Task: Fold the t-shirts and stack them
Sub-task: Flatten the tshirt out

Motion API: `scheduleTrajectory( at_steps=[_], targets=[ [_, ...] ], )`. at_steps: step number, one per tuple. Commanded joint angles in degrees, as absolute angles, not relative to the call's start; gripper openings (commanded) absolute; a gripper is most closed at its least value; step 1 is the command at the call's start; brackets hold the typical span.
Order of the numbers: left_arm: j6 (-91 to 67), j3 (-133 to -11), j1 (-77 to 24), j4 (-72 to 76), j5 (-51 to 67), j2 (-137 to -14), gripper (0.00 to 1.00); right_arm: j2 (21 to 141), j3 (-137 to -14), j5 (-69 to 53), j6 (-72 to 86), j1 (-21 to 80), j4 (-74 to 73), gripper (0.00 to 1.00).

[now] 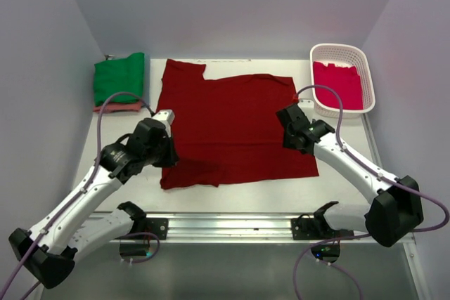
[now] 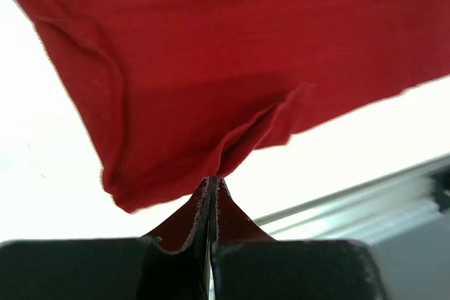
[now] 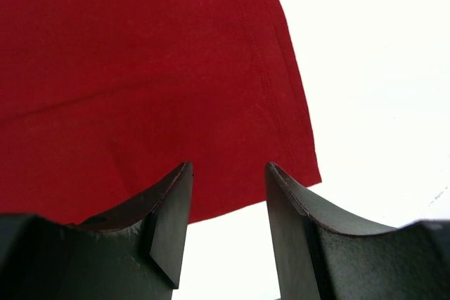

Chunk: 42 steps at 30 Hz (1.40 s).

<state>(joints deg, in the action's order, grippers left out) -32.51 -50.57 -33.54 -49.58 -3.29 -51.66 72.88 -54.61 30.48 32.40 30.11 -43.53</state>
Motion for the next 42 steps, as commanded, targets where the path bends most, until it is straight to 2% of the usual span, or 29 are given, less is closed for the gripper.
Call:
scheduleTrajectory(
  at_steps=[1,8,20,22,23,24,31,32,33,35,39,42],
  targets=[
    [-35.07,-54.58,-33.93,-51.59,4.38,-47.29,0.0,70.49,-55.63,32.25,33.22,30.32,-46.58,0.49],
    [-35.77,-57.04,-33.93,-53.35,14.84,-40.96,0.0,69.08,-55.28,32.34,34.19,30.32,-48.78,0.49],
    [-39.98,-56.51,-33.93,-61.08,20.21,-30.34,0.02,66.01,-56.16,31.11,34.46,30.41,-52.91,0.51],
    [-41.22,-57.48,-33.93,-62.22,20.13,-28.84,0.11,66.35,-56.51,31.11,34.45,30.41,-53.43,0.53],
    [-41.66,-58.7,-33.93,-62.92,19.6,-28.48,0.2,66.44,-56.77,31.03,34.37,30.32,-53.44,0.54],
    [-42.27,-59.32,-33.93,-63.19,19.16,-28.04,0.98,67.05,-56.95,30.85,34.28,30.32,-53.35,0.55],
    [-39.82,-58.28,-33.84,-63.64,5.56,-28.9,1.0,72.24,-57.3,16.81,29.27,30.41,-42.83,0.52],
    [-38.6,-54.7,-33.84,-60.5,4.41,-29.61,1.0,72.77,-57.04,11.57,28.31,30.58,-41.15,0.49],
    [-37.98,-52.67,-33.84,-58.21,4.05,-30.58,1.0,73.3,-57.13,9.69,27.95,30.67,-39.57,0.39],
    [-36.57,-48.45,-33.84,-52.16,0.64,-34.96,1.0,75.32,-58.35,7.83,28.04,31.81,-37.88,0.33],
    [-35.78,-47.63,-33.84,-44.4,-12.63,-44.54,1.0,75.77,-59.33,7.47,28.04,33.05,-37.62,0.35],
    [-34.89,-49.74,-33.84,-39.04,-18.45,-55.5,1.0,74.01,-58.19,7.91,27.86,33.4,-37.53,0.36]
  ],
)
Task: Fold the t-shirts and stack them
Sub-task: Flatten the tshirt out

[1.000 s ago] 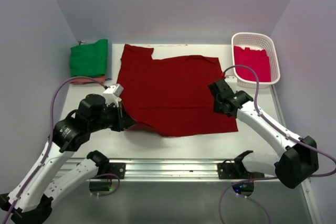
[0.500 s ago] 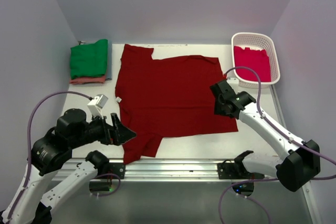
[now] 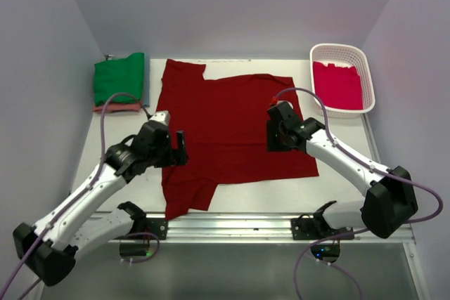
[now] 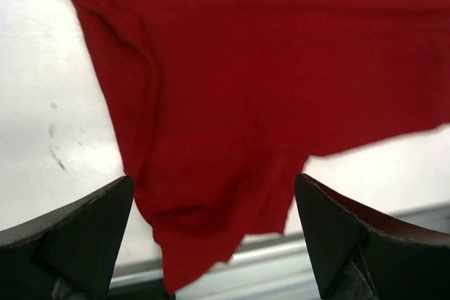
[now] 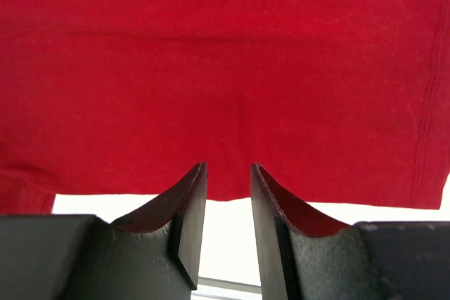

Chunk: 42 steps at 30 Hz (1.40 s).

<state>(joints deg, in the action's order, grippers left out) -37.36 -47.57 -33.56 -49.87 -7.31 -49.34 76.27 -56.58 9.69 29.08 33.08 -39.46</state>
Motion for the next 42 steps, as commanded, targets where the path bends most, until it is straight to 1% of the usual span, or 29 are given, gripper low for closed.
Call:
scheduleTrajectory(
  at_steps=[1,3,4,6,7,8,12,16,22,24,25,27,30,31,34,36,42],
  targets=[
    [-34.81,-51.23,-33.75,-36.94,-20.11,-57.98,1.0,73.39,-57.31,8.08,27.6,33.4,-37.44,0.36],
    [-35.24,-52.99,-33.49,-36.3,-21.7,-64.91,0.97,72.34,-56.69,8.44,27.16,33.4,-37.79,0.36],
    [-35.33,-53.87,-33.4,-35.08,-23.71,-66.86,0.97,71.99,-55.91,8.7,26.9,33.4,-37.79,0.36],
    [-35.24,-53.79,-32.61,-33.32,-24.17,-70.3,0.92,71.02,-55.2,8.96,26.63,33.4,-37.79,0.36],
    [-35.24,-53.18,-31.74,-31.14,-22.78,-73.36,0.9,70.67,-54.5,9.05,26.46,33.49,-37.79,0.36],
    [-35.16,-52.56,-29.99,-29.98,-22.07,-74.52,0.83,70.4,-54.14,9.14,26.46,33.4,-37.62,0.36],
    [-36.03,-50.1,-26.99,-26.55,-21.09,-79.0,0.74,69.61,-52.91,9.4,25.93,33.4,-37.27,0.36],
    [-37.61,-47.91,-25.14,-25.05,-22.58,-79.89,0.73,70.4,-52.38,9.67,25.14,33.4,-37.09,0.36],
    [-38.58,-45.88,-23.91,-22.33,-21.45,-81.82,0.73,71.8,-52.38,9.4,25.05,33.49,-36.47,0.36],
    [-38.67,-45.18,-23.91,-21.01,-21.18,-83.22,0.72,71.98,-52.38,9.23,25.05,33.4,-36.39,0.35],
    [-38.58,-45.0,-23.82,-20.66,-21.18,-83.67,0.69,72.16,-52.47,9.23,25.05,33.4,-36.47,0.35],
    [-38.5,-44.82,-23.56,-20.13,-20.83,-85.24,0.64,72.07,-52.38,9.4,25.05,33.4,-36.56,0.35],
    [-38.41,-44.39,-23.29,-19.34,-20.65,-85.95,0.45,71.81,-51.95,9.93,24.96,33.49,-36.65,0.35],
    [-38.32,-44.38,-23.12,-19.42,-20.83,-85.96,0.33,71.72,-51.77,9.84,24.96,33.4,-36.74,0.34],
    [-38.58,-44.39,-22.94,-20.56,-21.8,-84.91,0.06,71.81,-51.59,10.28,25.05,33.4,-36.65,0.34],
    [-38.76,-44.3,-22.94,-21.88,-22.58,-83.24,0.0,71.98,-51.59,10.2,25.05,33.4,-36.74,0.34],
    [-39.55,-41.75,-22.94,-25.65,-24.78,-75.51,0.0,73.12,-51.77,10.63,24.96,33.49,-36.56,0.34]
  ],
)
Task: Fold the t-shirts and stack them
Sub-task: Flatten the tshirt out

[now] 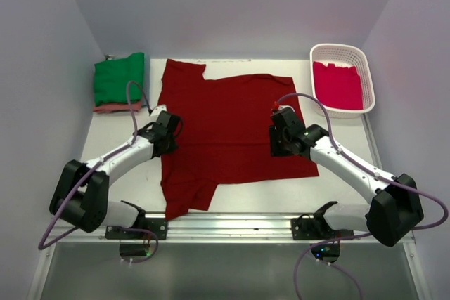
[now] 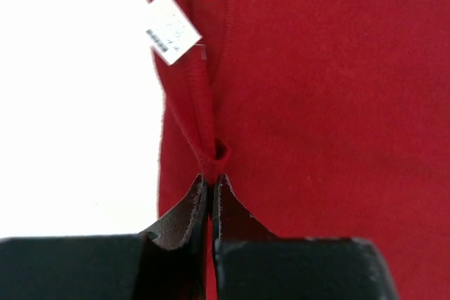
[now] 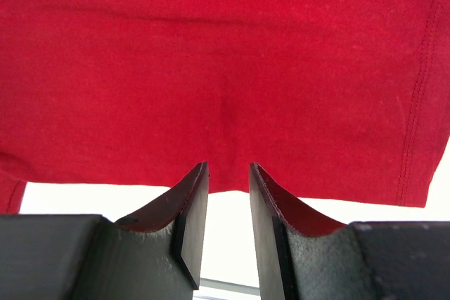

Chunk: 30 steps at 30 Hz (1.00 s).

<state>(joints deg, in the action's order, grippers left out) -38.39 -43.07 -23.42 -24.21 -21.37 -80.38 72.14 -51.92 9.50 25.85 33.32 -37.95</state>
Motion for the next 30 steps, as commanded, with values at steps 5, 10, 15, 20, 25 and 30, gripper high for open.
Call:
scheduleTrajectory(
  at_steps=[5,10,15,20,25,30],
  targets=[
    [-40.43,-39.99,-22.76,-30.22,-28.91,-69.53,0.0,73.48,-52.03,11.07,24.87,33.4,-36.74,0.34],
    [-41.66,-39.2,-21.62,-33.92,-32.78,-68.64,0.0,73.74,-52.38,11.25,24.7,33.31,-37.0,0.33],
    [-46.21,-39.72,-21.01,-37.52,-36.64,-69.26,0.16,73.56,-52.3,10.99,24.78,33.31,-37.18,0.34],
    [-49.21,-40.69,-19.69,-39.29,-40.51,-66.72,0.18,73.12,-51.94,10.9,24.96,33.31,-37.09,0.33],
    [-48.08,-43.67,-19.07,-37.88,-40.43,-64.86,0.72,73.04,-51.94,10.72,24.87,33.31,-37.35,0.34],
    [-40.97,-44.03,-19.16,-33.23,-26.13,-62.5,0.68,72.51,-52.21,11.07,24.96,33.31,-37.62,0.33]
  ],
)
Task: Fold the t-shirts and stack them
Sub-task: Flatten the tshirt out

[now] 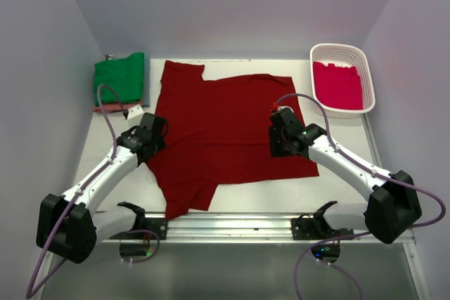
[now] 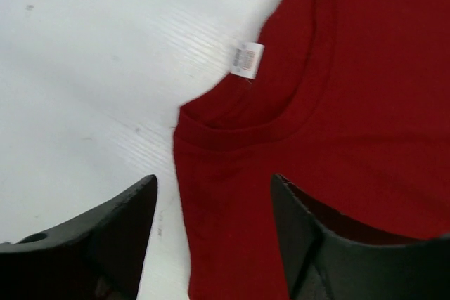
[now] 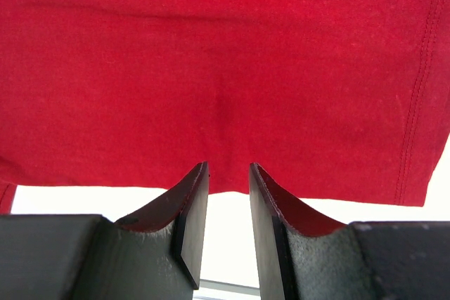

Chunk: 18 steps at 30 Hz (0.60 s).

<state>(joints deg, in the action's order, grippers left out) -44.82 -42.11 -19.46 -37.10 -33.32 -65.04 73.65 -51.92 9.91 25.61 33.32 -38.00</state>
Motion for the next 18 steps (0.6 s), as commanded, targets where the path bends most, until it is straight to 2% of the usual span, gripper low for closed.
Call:
scheduleTrajectory(
  at_steps=[1,2,4,7,10,14,18],
  targets=[
    [-39.56,-43.69,-19.33,-32.09,-23.06,-61.79,0.63,72.51,-52.38,11.16,24.96,33.4,-37.79,0.34],
    [-37.55,-43.51,-20.38,-32.08,-18.15,-61.09,0.6,72.51,-52.47,11.25,24.87,33.31,-37.97,0.34],
    [-35.61,-44.55,-22.66,-34.88,-11.47,-59.77,0.62,72.34,-52.47,11.34,25.05,33.4,-38.14,0.34],
    [-35.33,-48.23,-28.98,-43.03,-6.61,-59.77,0.61,72.16,-52.03,11.86,25.31,33.4,-37.97,0.35],
    [-35.07,-50.27,-35.85,-48.84,-0.82,-59.24,0.55,72.51,-51.68,11.95,25.57,33.4,-37.88,0.35],
    [-37.25,-51.77,-44.96,-55.45,2.46,-60.29,0.51,73.21,-51.94,12.04,25.49,33.4,-37.88,0.35],
    [-40.87,-52.65,-55.44,-62.82,0.26,-65.46,0.52,73.65,-52.38,12.04,25.23,33.31,-37.88,0.36]
  ],
)
